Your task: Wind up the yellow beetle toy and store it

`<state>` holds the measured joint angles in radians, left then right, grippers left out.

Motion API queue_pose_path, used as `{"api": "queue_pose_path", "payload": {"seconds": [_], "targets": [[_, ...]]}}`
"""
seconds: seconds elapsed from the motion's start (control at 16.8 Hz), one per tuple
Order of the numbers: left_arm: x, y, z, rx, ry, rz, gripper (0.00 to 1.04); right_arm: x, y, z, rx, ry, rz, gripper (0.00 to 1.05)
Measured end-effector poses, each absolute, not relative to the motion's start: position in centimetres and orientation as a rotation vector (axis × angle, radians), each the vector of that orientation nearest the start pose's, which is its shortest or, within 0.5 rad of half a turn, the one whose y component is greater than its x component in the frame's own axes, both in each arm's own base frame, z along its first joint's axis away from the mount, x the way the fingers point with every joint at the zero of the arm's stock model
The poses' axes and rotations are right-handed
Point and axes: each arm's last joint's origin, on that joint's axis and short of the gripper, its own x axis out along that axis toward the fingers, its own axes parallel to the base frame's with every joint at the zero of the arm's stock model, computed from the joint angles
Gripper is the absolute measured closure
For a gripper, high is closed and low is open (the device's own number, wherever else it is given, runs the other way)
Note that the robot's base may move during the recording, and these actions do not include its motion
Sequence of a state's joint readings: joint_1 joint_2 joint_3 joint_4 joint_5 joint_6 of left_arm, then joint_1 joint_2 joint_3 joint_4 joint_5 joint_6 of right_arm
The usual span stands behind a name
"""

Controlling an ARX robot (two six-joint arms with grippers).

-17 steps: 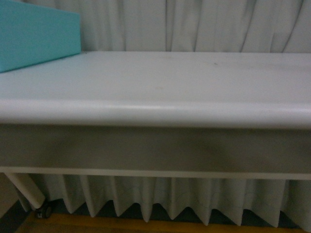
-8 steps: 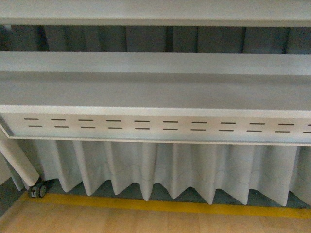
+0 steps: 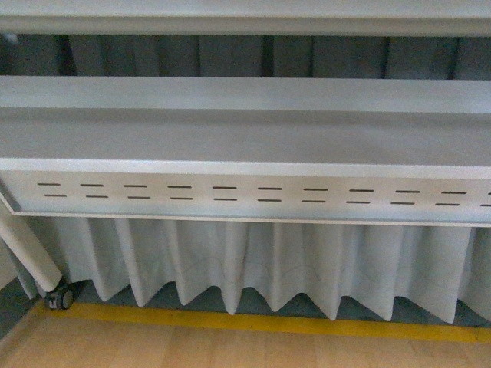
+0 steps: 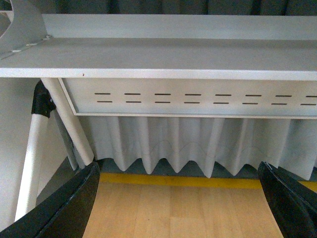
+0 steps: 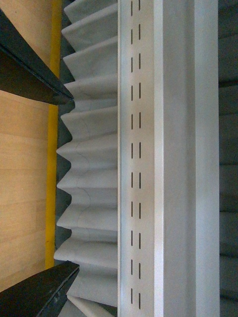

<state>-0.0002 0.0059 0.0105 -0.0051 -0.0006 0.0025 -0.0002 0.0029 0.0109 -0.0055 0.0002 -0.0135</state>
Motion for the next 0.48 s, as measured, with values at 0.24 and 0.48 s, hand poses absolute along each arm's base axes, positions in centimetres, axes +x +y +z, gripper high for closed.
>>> {"api": "queue_pose_path", "payload": {"seconds": [0.24,0.48], "targets": [[9.74,0.0,16.61,0.002,0.001,0.0,0.07,9.72,0.0,16.65,-0.014,-0.003,0.0,0.07],[9.74,0.0,16.61,0.002,0.001,0.0,0.07,9.72,0.0,16.65,-0.014,-0.003,0.0,0.07]]}}
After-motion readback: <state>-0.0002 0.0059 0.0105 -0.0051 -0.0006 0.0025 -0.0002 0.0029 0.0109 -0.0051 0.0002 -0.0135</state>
